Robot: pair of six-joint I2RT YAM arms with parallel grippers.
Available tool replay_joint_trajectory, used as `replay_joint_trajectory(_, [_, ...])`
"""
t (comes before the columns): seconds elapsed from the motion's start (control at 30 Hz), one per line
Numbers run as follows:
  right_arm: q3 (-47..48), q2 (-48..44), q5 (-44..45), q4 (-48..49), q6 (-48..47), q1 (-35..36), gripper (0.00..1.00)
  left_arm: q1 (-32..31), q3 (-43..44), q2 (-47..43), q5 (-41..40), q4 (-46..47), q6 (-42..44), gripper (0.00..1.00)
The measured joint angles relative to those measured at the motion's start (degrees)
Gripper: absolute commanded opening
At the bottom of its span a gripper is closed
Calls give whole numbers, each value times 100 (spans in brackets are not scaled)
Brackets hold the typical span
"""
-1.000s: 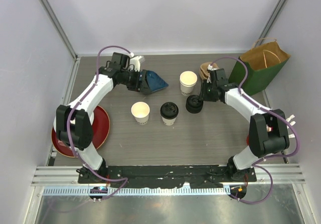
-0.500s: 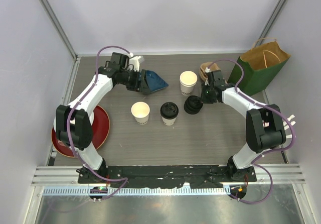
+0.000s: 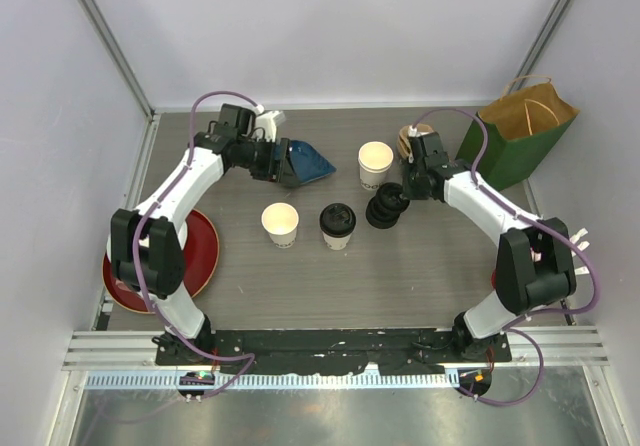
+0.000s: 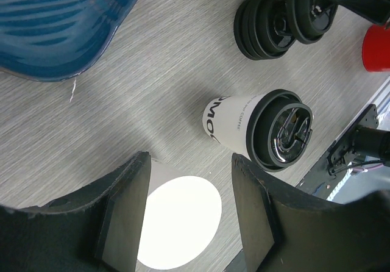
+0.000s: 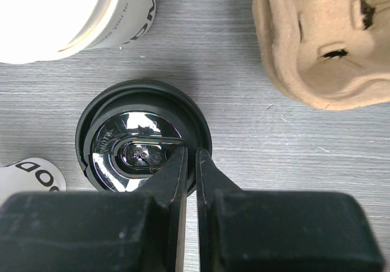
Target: Pack the takeout coffee
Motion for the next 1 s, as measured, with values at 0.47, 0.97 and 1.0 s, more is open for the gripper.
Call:
replay_joint_trajectory(0.47, [1722,-393,608,-962,-590,1379,1,684,-15,-328,52,-459,282,62])
replay_joint_trajectory(0.97, [5296,2441,-76,-2162,-1550,3530,1,2277,-597,-1298,101,-1202,743,64])
replay_joint_trajectory(1.0, [5318,2573,-87,-2312,-1572,3565,1,2275,-654,-1298,98,-1237,748,64])
